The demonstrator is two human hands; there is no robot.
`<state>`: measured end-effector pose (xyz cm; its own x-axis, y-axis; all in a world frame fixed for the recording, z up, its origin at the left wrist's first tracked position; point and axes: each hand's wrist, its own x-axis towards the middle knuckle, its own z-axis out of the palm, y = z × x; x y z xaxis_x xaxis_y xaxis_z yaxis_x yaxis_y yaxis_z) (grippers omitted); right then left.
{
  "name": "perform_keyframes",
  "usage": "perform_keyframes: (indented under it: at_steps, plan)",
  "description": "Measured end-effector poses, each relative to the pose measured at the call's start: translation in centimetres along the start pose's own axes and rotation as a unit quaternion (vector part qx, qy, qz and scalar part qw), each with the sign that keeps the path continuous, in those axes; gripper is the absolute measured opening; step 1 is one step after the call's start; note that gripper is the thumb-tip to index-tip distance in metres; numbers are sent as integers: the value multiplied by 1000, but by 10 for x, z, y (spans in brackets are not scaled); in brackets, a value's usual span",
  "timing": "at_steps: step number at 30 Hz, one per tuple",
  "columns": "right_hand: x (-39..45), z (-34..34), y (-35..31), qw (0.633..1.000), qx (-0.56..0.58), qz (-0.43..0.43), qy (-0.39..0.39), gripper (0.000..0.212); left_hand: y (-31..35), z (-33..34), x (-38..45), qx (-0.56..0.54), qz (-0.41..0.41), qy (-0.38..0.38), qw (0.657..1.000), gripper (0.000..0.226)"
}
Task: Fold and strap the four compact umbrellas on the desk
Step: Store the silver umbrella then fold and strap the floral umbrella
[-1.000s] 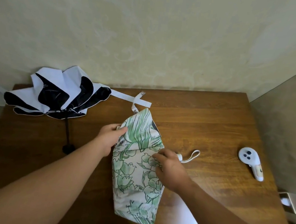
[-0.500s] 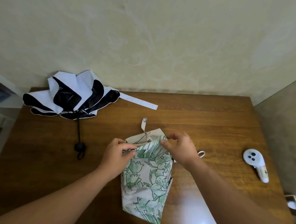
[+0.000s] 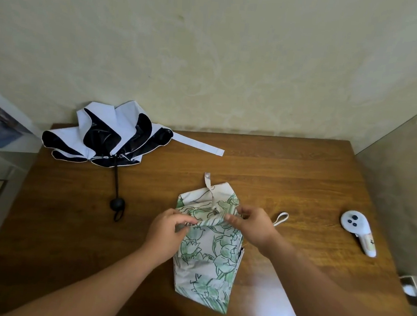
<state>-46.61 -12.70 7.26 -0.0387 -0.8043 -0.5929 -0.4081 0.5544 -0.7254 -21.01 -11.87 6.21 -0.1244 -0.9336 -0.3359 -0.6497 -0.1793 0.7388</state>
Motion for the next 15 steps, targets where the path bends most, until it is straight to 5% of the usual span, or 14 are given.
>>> perform_keyframes:
  at_steps: [10,15]
  plan:
    - [-5,4,1,988,145,-37,48,27,0,-3,8,-21,-18,26,999,51]
    - [3,-5,-17,967,251,-33,41,19,25,-16,30,-73,-24,41,996,39]
